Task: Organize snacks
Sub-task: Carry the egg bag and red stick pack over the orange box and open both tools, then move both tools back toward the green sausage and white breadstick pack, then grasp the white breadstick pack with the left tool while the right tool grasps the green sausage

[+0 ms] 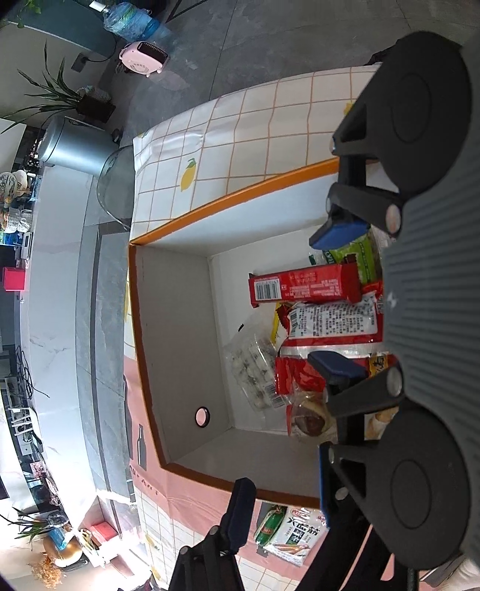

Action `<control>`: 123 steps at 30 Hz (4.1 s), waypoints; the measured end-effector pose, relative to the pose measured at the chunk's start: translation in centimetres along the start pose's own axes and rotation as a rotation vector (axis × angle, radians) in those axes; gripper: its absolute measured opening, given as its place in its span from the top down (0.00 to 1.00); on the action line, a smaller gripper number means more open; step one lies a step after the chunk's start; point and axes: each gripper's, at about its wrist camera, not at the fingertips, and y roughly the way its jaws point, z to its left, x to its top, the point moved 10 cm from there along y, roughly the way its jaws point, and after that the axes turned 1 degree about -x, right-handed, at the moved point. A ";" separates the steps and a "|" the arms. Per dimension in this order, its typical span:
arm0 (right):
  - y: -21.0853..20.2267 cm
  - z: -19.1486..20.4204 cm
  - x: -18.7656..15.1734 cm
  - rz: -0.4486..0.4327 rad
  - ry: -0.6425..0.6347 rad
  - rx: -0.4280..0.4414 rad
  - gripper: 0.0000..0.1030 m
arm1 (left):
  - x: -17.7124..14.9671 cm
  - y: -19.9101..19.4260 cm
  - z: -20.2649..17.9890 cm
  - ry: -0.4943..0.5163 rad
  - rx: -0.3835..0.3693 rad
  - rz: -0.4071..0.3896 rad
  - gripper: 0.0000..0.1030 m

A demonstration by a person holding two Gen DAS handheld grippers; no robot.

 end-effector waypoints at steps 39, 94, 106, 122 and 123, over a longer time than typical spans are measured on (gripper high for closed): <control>-5.8 21.8 -12.5 -0.302 0.117 0.161 0.36 | -25.7 -10.3 8.3 -0.668 0.146 -0.332 0.28; 7.2 29.7 -6.6 -0.183 -0.159 0.306 0.71 | -26.3 -2.4 15.7 -0.887 0.168 -0.244 0.30; 8.1 26.4 -3.5 -0.274 -0.194 0.146 0.61 | -22.8 -0.1 16.5 -0.825 0.188 -0.174 0.16; 9.2 29.1 -1.7 -0.360 -0.423 0.176 0.44 | -24.1 0.7 18.2 -0.837 0.157 -0.122 0.35; 9.4 29.0 -1.7 -0.353 -0.422 0.175 0.45 | -24.3 0.7 18.3 -0.831 0.159 -0.117 0.35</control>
